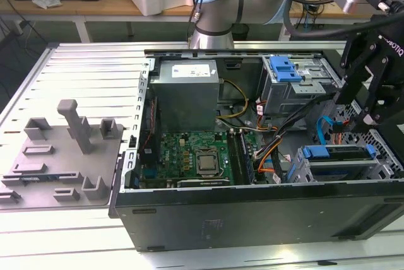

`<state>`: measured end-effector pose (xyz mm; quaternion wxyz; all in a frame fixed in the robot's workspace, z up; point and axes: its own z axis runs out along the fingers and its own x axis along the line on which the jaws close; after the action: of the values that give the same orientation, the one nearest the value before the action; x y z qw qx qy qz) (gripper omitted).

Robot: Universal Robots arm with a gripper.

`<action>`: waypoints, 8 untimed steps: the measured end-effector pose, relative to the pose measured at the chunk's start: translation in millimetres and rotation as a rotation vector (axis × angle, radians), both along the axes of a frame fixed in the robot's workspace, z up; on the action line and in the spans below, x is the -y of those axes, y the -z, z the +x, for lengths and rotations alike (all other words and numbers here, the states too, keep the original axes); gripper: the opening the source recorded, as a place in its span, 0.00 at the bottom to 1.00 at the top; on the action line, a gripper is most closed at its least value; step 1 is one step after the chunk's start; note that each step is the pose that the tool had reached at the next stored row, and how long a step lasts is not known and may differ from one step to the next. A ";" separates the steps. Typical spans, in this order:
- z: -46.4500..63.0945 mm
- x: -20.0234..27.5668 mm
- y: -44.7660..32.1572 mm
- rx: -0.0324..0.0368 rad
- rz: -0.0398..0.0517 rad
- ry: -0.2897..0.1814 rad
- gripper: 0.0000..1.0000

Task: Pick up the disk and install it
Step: 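Insert the first disk wire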

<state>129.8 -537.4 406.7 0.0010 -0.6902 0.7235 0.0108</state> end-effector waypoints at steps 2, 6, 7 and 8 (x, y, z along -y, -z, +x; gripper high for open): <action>2.6 -2.9 0.1 0.0000 -0.0133 0.002 0.56; 6.7 -7.4 0.0 -0.0001 -0.0315 0.007 0.56; 7.6 -8.4 0.0 -0.0002 -0.0343 0.008 0.56; 8.8 -9.8 0.0 -0.0003 -0.0380 0.009 0.56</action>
<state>138.6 -527.5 406.7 -0.0122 -0.6868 0.7267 -0.0029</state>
